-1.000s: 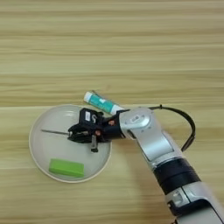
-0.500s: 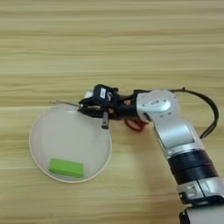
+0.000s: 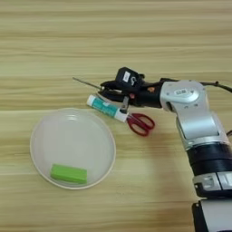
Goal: Move the objects on the table
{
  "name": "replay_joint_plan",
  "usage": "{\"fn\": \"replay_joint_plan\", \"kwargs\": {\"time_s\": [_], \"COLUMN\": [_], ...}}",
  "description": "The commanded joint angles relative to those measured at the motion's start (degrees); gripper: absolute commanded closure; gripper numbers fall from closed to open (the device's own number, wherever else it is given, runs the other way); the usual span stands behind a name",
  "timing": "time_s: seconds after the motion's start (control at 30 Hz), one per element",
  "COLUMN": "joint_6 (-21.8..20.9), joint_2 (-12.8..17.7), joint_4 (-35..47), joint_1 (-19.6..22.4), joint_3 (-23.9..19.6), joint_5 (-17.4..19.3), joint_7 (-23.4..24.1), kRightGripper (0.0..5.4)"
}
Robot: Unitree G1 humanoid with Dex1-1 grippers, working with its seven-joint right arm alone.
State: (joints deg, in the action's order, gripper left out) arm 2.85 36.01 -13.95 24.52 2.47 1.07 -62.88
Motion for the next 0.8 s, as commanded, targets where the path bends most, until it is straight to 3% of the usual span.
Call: {"fn": "replay_joint_plan", "kwargs": {"time_s": [0.03, 0.4, 0.8], "joint_6": [-2.25, -4.94, -7.83], "joint_2": [3.36, 5.16, 5.15], "joint_4": [-0.57, -10.25, -18.25], "joint_1": [5.89, 9.28, 11.78], "joint_3": [-2.53, -3.32, -2.86], "joint_5": [0.04, -1.12, -2.20], "joint_7": [2.84, 4.83, 5.86], "kRightGripper": [4.55, 4.55, 4.55]}}
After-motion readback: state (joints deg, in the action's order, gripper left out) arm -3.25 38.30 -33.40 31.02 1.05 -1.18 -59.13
